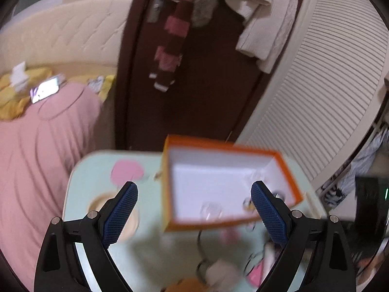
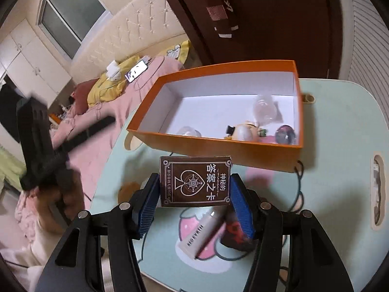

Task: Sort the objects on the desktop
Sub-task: 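Carry the card deck out and lower it onto the table near the tube, then reach into the box and grasp the clear plastic bag with the left gripper, then lift the plastic bag out and drop it on the table, open left gripper, then reach into the box and grasp the clear heart-shaped container with the right gripper, then lift the clear container out of the box toward the table, then lower the clear container with the right gripper while the left grasps the figurine, then lift the figurine out and set it near the card deck, open left gripper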

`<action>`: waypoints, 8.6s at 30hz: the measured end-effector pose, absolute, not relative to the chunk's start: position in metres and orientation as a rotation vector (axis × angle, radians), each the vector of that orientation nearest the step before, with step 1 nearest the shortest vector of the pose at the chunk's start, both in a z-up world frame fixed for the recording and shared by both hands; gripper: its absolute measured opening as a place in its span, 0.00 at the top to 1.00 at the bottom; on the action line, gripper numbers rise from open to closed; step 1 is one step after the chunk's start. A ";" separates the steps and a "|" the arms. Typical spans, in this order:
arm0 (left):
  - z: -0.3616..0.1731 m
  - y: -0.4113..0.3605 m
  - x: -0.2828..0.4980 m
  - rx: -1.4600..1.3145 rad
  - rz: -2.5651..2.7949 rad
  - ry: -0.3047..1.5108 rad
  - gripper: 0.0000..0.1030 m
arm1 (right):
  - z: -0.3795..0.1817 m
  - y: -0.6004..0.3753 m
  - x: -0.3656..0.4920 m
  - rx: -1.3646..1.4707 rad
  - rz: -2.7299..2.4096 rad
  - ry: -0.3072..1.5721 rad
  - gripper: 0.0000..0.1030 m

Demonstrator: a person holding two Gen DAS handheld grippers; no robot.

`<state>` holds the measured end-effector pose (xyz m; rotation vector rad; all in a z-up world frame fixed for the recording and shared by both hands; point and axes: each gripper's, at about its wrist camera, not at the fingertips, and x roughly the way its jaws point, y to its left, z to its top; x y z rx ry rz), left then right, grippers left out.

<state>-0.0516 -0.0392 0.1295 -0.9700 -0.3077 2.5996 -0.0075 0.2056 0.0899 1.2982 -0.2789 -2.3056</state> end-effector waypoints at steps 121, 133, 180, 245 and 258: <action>0.072 -0.037 0.031 -0.784 2.614 -0.201 0.16 | 0.056 0.081 -0.156 1.912 -1.904 0.119 0.23; 0.067 -0.046 0.025 -0.843 2.543 -0.327 0.16 | 0.035 0.083 -0.167 2.038 -1.842 0.191 0.62; 0.063 -0.044 0.025 -0.903 2.581 -0.329 0.16 | 0.081 0.184 -0.044 1.670 -2.120 0.117 0.61; 0.139 0.063 -0.091 -1.349 2.013 -0.054 0.69 | 0.070 0.322 -0.017 1.347 -2.360 -0.681 0.49; 0.082 0.052 -0.053 -1.371 2.087 -0.041 0.69 | 0.073 0.311 -0.013 1.350 -2.349 -0.637 0.49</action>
